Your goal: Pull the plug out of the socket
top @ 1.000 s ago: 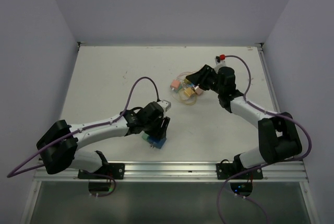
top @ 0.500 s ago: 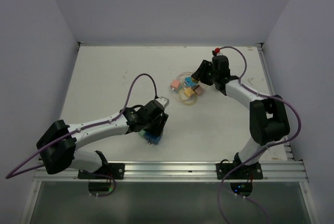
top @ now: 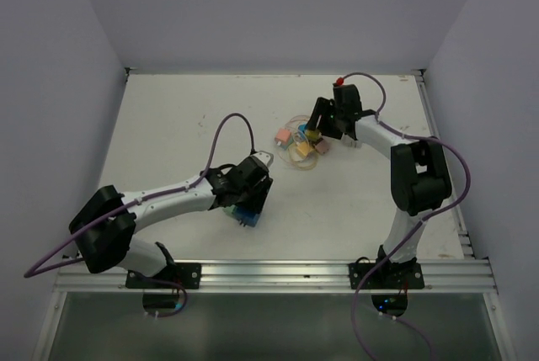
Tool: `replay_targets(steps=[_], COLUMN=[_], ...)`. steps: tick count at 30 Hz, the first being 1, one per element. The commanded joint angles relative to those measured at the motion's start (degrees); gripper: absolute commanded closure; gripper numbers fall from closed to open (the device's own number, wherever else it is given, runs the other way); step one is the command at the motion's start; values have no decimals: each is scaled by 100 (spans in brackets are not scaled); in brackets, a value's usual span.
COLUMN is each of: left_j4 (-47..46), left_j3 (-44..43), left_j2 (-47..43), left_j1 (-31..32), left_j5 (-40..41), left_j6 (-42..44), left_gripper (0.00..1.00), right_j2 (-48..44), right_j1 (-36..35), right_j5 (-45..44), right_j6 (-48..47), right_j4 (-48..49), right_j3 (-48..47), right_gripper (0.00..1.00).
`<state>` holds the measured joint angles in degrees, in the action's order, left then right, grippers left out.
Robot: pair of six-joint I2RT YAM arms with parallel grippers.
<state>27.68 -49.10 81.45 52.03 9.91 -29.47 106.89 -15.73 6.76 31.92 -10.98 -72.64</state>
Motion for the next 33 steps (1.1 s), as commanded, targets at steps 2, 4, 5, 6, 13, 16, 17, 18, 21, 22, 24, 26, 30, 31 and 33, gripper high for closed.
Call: replay_targets(steps=[2, 4, 5, 6, 13, 16, 17, 18, 21, 22, 24, 26, 30, 31, 33], left_j4=[-351, -378, -386, -395, -386, -413, -421, -448, -448, -439, -448, -474, -474, -457, -378], left_j3=[-372, -433, -451, -503, -732, -811, -838, -873, -1013, -1048, -1110, -1163, -1312, -1356, -1488], left_j2=[213, 275, 336, 363, 530, 661, 740, 784, 1021, 1057, 1180, 1276, 1365, 1356, 1312], left_j1=[-61, -70, -70, -70, -79, -79, -79, -79, -79, -70, -79, -70, -70, -70, -79], left_j5=[143, 151, 134, 134, 239, 327, 353, 380, 467, 476, 538, 538, 520, 521, 590], left_j6=[-15, -15, -15, -23, -102, -137, -172, -190, -234, -252, -296, -348, -445, -463, -498], left_gripper=[100, 100, 100, 100, 82, 73, 72, 71, 70, 68, 64, 55, 32, 28, 18], right_j2=[-246, -405, -589, -704, -2012, -2670, -2821, -2997, -3534, -3657, -4008, -4306, -4685, -4730, -4887], right_j1=[-9, -9, -9, -1, -18, -10, -9, -9, -27, -36, -44, -62, -141, -193, -281], right_j5=[0, -8, -35, -44, 35, 53, 88, 132, 316, 351, 457, 571, 703, 721, 730], right_j6=[-230, -291, -309, -327, -389, -319, -301, -283, -283, -309, -318, -336, -388, -380, -353], right_j4=[-194, -229, -272, -299, -97, 61, 96, 192, 237, 246, 255, 272, 211, 202, 202], right_j3=[-251, -198, -172, -145, 636, 1320, 1453, 1585, 2051, 2261, 2456, 2737, 3062, 3106, 3238], right_gripper=[26, 19, 18, 18, 16, 15, 15, 15, 14, 14, 14, 14, 11, 10, 9])
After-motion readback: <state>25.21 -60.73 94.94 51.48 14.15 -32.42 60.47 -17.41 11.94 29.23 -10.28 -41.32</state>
